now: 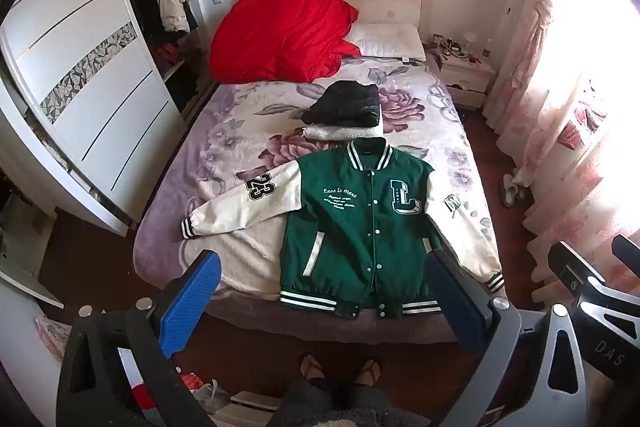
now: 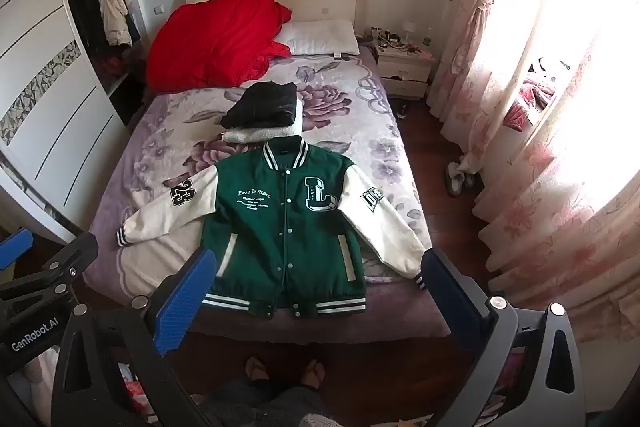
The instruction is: Fold large clothes
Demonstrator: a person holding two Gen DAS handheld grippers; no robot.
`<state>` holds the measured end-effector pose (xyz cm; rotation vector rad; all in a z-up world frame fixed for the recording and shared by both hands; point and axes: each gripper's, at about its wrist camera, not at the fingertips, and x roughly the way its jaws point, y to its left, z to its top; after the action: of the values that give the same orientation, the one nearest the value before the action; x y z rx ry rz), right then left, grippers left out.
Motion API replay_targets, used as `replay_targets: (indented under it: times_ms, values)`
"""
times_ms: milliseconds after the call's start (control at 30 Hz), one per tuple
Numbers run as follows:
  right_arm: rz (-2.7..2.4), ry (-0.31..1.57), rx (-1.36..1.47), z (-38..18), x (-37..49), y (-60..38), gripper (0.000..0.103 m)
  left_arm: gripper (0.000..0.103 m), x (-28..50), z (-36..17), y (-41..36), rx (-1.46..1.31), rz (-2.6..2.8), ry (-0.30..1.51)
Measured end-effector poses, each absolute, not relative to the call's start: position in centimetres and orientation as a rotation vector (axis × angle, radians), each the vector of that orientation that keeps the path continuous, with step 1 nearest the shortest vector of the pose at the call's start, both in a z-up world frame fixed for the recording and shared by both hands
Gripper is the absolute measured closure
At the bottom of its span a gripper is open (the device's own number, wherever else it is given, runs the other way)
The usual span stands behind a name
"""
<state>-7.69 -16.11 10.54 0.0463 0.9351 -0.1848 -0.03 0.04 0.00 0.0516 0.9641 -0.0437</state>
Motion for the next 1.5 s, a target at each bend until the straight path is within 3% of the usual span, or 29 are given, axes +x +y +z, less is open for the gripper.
replay_targets:
  times_ms: [1500]
  values:
    - [-0.18, 0.927, 0.053, 11.0, -8.1, -16.8, 0.0, 0.0, 0.8, 1.5, -1.6, 0.066, -0.045, 0.952]
